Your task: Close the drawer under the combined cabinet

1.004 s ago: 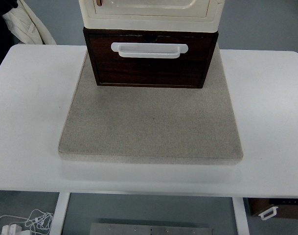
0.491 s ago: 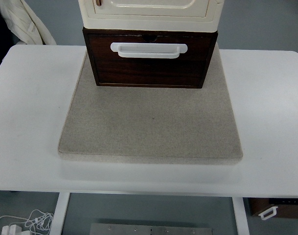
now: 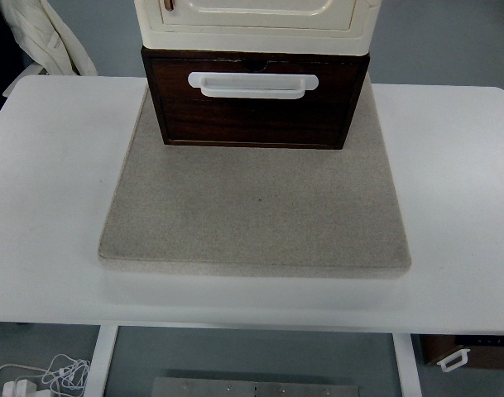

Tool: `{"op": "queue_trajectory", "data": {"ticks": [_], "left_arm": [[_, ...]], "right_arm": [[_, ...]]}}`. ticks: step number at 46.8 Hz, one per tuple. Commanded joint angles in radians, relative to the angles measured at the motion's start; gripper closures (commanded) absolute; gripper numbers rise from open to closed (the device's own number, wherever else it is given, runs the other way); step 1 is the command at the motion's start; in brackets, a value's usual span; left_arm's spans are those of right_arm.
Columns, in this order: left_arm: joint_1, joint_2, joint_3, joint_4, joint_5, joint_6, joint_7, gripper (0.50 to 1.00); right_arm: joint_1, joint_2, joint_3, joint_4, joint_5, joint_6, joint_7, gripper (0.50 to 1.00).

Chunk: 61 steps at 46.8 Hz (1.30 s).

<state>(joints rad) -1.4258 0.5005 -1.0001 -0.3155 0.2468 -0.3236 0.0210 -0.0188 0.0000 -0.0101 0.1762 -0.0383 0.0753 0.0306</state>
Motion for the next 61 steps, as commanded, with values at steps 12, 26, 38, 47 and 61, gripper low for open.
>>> {"op": "queue_trajectory", "data": {"ticks": [12,26,38,47,61], "left_arm": [[0.206,-0.04,0.0,0.009,-0.23,0.097,-0.012,0.5],[0.358,-0.131,-0.008,0.015,-0.323,0.066,-0.085,0.5],[0.381,-0.212,-0.008,0.055,-0.37,-0.009,-0.139,0.5],[0.396,-0.269,-0.008,0.092,-0.391,-0.058,-0.167,0.5],[0.403,-0.318,-0.003,0.092,-0.396,-0.069,-0.167,0.5]], "right_arm": [[-0.001,0.0,-0.001,0.0,0.0,0.001,0.0,0.548],[-0.001,0.0,-0.001,0.0,0.0,0.001,0.0,0.548],[-0.001,0.0,0.001,0.0,0.0,0.001,0.0,0.548],[-0.001,0.0,0.004,0.0,0.0,0.001,0.0,0.548],[-0.001,0.0,0.006,0.0,0.001,0.001,-0.001,0.548]]}}
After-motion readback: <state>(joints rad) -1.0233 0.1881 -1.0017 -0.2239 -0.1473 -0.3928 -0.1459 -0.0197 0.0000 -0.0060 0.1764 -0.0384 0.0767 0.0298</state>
